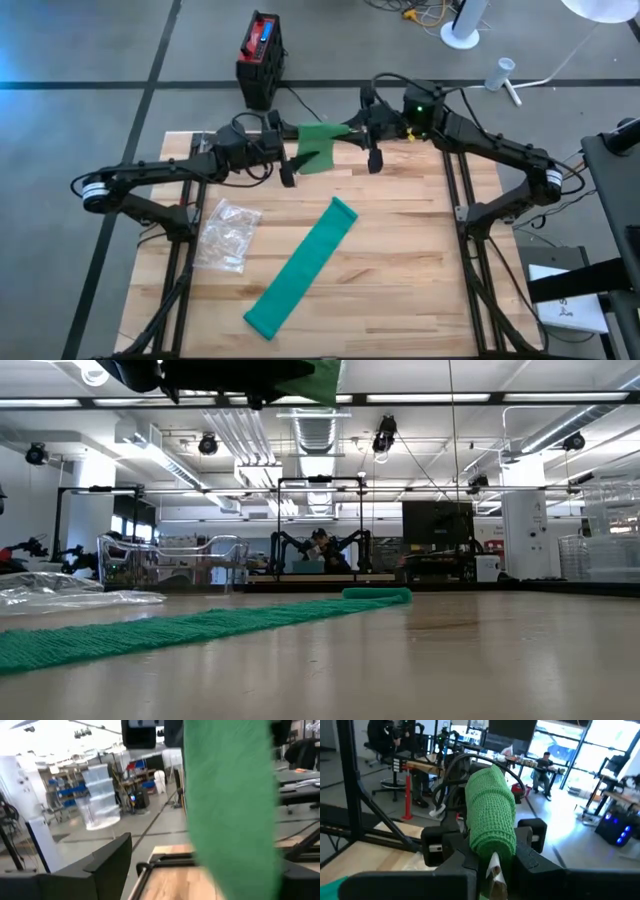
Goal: Roll bandage
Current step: Roll the green bandage
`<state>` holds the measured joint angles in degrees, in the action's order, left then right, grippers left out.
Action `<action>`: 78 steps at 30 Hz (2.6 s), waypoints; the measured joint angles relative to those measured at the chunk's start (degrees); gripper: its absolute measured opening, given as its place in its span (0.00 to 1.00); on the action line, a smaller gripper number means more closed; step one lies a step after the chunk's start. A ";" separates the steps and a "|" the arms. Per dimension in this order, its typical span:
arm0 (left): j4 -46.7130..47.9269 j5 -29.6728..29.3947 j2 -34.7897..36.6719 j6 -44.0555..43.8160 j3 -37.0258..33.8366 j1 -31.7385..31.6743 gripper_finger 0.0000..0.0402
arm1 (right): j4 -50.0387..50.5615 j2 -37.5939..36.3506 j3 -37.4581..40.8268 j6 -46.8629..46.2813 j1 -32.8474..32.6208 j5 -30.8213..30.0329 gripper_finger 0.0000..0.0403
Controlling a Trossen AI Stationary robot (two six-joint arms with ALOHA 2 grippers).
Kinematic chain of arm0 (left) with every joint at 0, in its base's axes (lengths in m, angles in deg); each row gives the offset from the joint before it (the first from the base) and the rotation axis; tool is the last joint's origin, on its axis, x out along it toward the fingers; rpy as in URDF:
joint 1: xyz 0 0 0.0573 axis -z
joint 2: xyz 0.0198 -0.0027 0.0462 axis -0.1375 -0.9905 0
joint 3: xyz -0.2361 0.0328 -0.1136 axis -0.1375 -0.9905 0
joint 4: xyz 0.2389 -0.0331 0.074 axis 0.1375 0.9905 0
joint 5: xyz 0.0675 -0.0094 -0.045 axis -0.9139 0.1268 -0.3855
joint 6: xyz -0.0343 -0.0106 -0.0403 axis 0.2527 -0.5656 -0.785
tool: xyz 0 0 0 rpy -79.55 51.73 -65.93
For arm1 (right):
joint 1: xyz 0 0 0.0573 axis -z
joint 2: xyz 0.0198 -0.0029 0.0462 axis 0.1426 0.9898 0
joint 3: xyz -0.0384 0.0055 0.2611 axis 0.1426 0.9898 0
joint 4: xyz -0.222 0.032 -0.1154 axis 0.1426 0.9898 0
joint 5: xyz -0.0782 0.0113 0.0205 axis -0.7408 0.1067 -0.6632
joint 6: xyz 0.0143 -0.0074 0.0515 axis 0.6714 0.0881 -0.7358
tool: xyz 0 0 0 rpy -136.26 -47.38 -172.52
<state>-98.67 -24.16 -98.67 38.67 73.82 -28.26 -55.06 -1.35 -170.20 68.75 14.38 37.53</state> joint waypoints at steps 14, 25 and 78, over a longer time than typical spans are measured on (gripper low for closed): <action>-2.09 0.51 -5.18 5.89 -0.02 -0.55 0.08 | -0.09 0.24 0.09 -0.44 0.92 -3.52 0.09; -6.40 0.43 -5.11 4.44 -7.46 -2.47 0.00 | -4.03 -1.77 -1.96 -9.81 2.16 -2.68 0.09; 37.62 -3.78 19.24 -0.86 9.12 5.59 0.49 | -13.79 6.12 1.19 52.21 0.93 -15.51 0.10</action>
<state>-61.05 -27.94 -79.43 37.81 82.93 -22.67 -68.84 4.77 -169.01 120.95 15.31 22.02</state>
